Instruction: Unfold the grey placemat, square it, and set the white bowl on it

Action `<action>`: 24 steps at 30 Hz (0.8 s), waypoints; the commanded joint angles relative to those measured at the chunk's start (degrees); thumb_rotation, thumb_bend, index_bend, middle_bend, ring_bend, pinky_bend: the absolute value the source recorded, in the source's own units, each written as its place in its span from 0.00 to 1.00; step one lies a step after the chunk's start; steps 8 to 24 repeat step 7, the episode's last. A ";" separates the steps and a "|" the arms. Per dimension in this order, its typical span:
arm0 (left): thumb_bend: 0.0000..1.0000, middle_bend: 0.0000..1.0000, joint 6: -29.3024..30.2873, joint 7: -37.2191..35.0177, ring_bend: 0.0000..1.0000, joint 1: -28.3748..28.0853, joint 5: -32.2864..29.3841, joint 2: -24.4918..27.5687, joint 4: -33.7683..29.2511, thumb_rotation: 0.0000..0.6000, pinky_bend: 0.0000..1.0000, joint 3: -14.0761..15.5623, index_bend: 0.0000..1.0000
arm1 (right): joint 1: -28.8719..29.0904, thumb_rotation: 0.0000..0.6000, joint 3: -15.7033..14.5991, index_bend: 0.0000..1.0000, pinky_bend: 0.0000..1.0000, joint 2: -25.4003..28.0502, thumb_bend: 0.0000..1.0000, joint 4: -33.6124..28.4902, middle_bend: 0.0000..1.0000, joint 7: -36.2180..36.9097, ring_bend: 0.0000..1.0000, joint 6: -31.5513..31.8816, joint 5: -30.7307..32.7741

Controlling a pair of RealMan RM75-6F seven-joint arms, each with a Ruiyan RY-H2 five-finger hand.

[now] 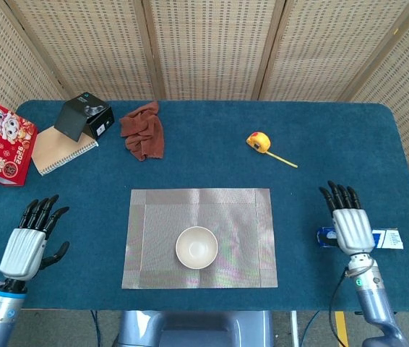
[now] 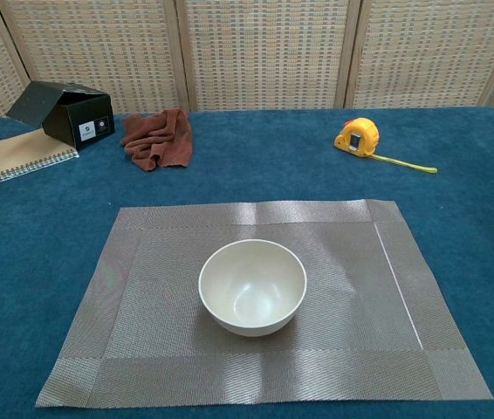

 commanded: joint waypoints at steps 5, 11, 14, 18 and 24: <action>0.22 0.00 0.06 0.58 0.00 0.78 -1.69 -0.11 1.35 1.00 0.00 -0.15 0.07 | -6.18 1.00 -3.47 0.12 0.00 1.57 0.16 6.23 0.00 9.04 0.00 5.24 -3.60; 0.19 0.00 0.12 1.00 0.00 1.01 -2.46 -0.07 1.45 1.00 0.00 -0.42 0.05 | -6.78 1.00 -3.65 0.12 0.00 1.86 0.16 6.94 0.00 10.03 0.00 5.68 -4.07; 0.19 0.00 0.12 1.00 0.00 1.01 -2.46 -0.07 1.45 1.00 0.00 -0.42 0.05 | -6.78 1.00 -3.65 0.12 0.00 1.86 0.16 6.94 0.00 10.03 0.00 5.68 -4.07; 0.19 0.00 0.12 1.00 0.00 1.01 -2.46 -0.07 1.45 1.00 0.00 -0.42 0.05 | -6.78 1.00 -3.65 0.12 0.00 1.86 0.16 6.94 0.00 10.03 0.00 5.68 -4.07; 0.19 0.00 0.12 1.00 0.00 1.01 -2.46 -0.07 1.45 1.00 0.00 -0.42 0.05 | -6.78 1.00 -3.65 0.12 0.00 1.86 0.16 6.94 0.00 10.03 0.00 5.68 -4.07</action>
